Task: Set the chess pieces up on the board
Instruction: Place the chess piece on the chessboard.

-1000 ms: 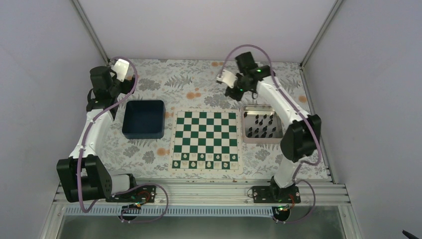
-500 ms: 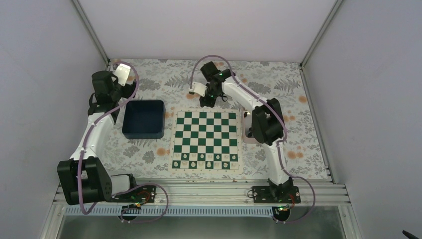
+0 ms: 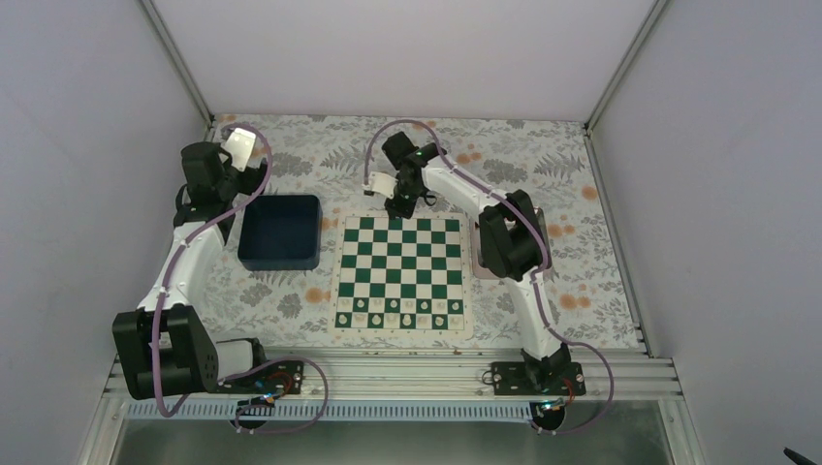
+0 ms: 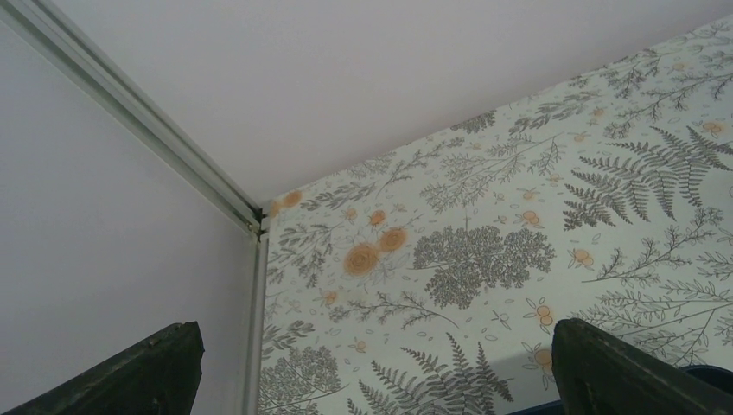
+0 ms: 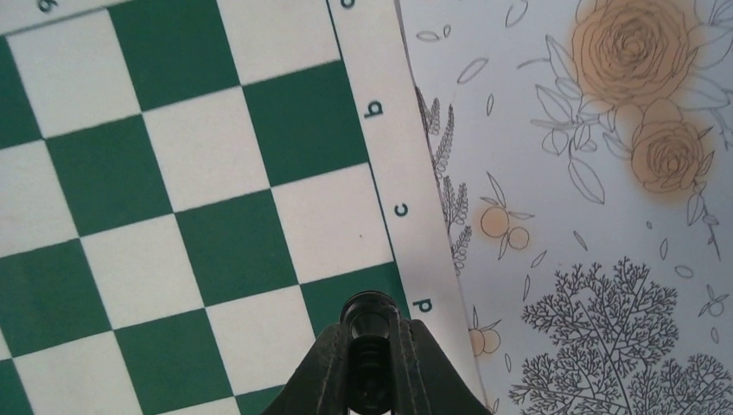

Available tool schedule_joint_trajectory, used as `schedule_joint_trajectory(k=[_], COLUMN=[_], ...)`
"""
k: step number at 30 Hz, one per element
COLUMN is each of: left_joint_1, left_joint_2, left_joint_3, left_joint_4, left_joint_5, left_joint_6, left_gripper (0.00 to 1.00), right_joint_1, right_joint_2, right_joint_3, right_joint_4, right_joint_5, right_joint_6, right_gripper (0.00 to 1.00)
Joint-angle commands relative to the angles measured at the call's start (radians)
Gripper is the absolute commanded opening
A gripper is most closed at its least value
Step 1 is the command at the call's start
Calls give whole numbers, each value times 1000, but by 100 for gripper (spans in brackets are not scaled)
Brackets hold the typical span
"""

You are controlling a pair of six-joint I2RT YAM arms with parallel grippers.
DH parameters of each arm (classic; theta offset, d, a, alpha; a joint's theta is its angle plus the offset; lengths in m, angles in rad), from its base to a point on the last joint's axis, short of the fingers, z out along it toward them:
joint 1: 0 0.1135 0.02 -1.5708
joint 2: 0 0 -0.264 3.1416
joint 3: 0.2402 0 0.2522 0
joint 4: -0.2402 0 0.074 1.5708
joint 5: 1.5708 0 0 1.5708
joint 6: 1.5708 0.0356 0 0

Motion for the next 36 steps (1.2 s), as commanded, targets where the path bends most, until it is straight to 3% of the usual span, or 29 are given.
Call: schedule_joint_trajectory(k=[1, 31, 34, 36], left_joint_1=[3, 3, 3, 3], left_joint_2=[-11, -2, -1, -2], left_joint_3=[-16, -35, -42, -45], left_joint_4=[25, 34, 38, 39], left_joint_5=[0, 4, 4, 2], left_joint_6=[-6, -14, -16, -13], left_gripper=[100, 100, 100, 100], right_joint_1=[6, -9, -10, -12], right_joint_2=[11, 16, 23, 19], right_joint_3=[-33, -107, -107, -109], right_joint_4=[9, 50, 56, 61], right_joint_5=[28, 16, 22, 21], right_joint_6=[10, 10, 11, 14], right_gripper=[5, 5, 11, 25])
